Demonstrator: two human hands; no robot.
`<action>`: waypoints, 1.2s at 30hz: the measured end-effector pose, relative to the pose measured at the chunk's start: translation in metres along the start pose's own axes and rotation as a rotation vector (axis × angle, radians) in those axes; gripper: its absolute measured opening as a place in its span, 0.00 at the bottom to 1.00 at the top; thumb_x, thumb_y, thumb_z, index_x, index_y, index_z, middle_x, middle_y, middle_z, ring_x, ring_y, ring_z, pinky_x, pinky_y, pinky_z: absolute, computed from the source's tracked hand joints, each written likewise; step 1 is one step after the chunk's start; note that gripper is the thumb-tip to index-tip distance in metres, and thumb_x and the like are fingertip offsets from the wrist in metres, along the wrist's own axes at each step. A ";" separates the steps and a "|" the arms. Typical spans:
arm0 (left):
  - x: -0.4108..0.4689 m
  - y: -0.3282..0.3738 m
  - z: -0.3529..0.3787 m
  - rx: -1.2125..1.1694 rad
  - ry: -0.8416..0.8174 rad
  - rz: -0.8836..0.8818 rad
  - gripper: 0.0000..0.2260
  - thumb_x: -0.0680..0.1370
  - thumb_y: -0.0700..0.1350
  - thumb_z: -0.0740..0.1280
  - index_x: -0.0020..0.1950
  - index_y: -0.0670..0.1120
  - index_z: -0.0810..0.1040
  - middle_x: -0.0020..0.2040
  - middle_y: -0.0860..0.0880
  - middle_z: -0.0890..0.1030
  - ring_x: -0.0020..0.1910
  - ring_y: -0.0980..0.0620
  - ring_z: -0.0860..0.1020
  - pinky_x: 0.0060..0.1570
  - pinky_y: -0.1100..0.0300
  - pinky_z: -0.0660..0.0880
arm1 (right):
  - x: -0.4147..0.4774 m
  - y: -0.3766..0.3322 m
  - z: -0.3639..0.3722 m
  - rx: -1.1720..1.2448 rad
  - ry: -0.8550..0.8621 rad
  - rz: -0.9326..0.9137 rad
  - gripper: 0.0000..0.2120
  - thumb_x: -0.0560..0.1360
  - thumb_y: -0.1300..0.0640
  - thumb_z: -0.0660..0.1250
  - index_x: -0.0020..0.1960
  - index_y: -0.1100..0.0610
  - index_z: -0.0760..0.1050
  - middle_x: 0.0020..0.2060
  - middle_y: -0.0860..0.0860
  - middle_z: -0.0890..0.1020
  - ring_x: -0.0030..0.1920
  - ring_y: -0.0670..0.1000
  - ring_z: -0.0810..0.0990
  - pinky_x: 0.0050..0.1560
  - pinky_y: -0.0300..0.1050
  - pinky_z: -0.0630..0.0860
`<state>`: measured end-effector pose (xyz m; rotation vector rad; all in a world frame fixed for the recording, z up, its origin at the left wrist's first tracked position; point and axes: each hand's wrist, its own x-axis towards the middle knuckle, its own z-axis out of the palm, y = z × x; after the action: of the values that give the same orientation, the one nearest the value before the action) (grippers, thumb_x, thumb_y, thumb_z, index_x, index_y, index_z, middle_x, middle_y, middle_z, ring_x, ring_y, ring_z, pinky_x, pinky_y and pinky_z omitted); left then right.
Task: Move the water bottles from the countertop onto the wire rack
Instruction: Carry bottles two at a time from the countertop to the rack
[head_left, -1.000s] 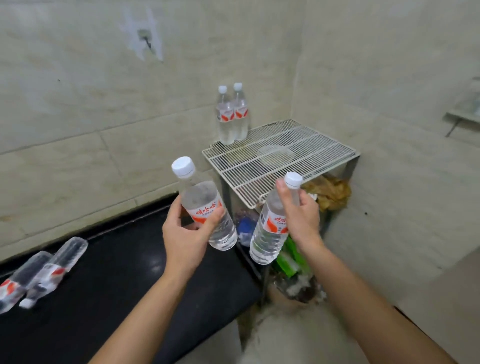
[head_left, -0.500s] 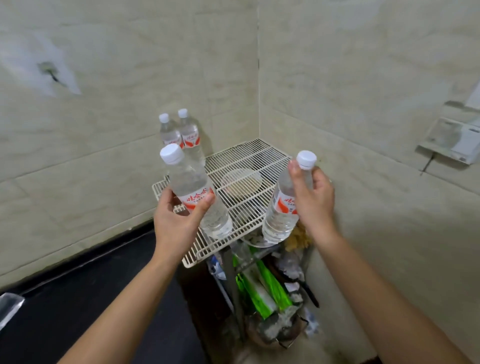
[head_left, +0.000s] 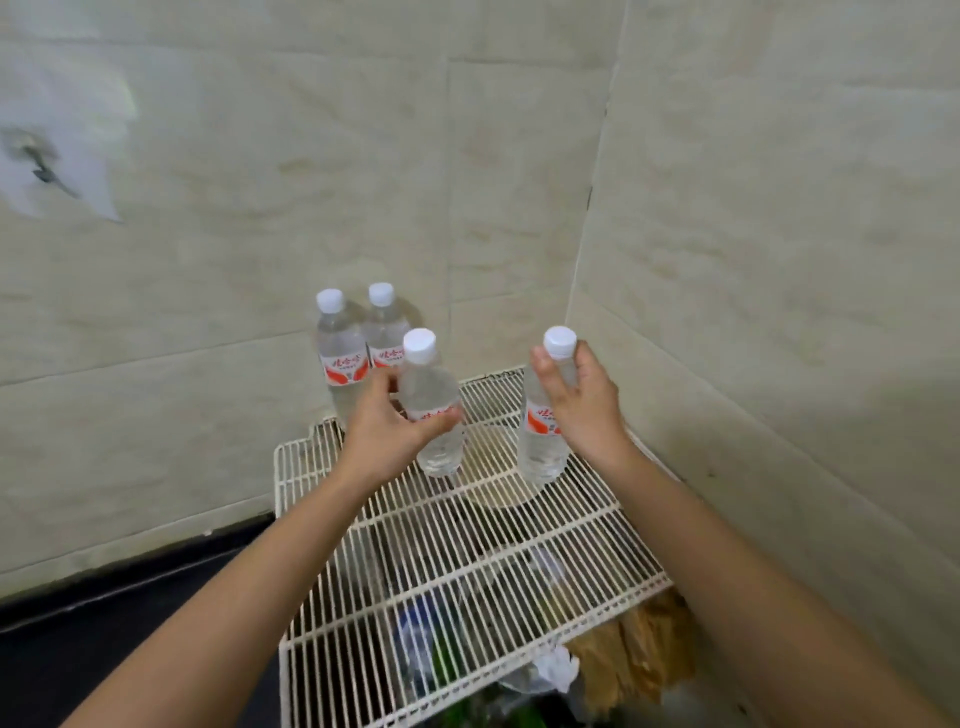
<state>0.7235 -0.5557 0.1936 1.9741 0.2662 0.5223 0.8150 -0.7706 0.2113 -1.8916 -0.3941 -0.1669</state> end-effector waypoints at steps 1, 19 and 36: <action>0.011 -0.002 0.005 0.030 -0.025 -0.010 0.32 0.67 0.53 0.82 0.65 0.50 0.71 0.56 0.57 0.78 0.55 0.59 0.78 0.58 0.53 0.78 | 0.014 0.005 0.002 -0.029 -0.058 0.012 0.11 0.79 0.39 0.66 0.55 0.45 0.75 0.44 0.37 0.82 0.44 0.26 0.78 0.39 0.22 0.68; 0.088 0.048 0.018 0.269 0.071 0.133 0.14 0.75 0.50 0.75 0.59 0.48 0.82 0.47 0.59 0.82 0.48 0.64 0.80 0.47 0.66 0.77 | 0.123 0.014 -0.008 -0.480 -0.303 -0.350 0.18 0.80 0.32 0.59 0.46 0.46 0.73 0.41 0.45 0.78 0.41 0.49 0.77 0.35 0.43 0.66; 0.167 0.046 -0.008 0.799 0.050 0.085 0.19 0.72 0.63 0.73 0.56 0.52 0.83 0.44 0.54 0.83 0.48 0.49 0.80 0.53 0.50 0.75 | 0.178 0.004 0.080 -0.240 -0.369 -0.176 0.21 0.81 0.41 0.64 0.61 0.59 0.75 0.56 0.56 0.81 0.56 0.56 0.79 0.55 0.53 0.75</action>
<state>0.8651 -0.5019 0.2782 2.7561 0.4764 0.5716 0.9765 -0.6635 0.2342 -2.1266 -0.8226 0.0222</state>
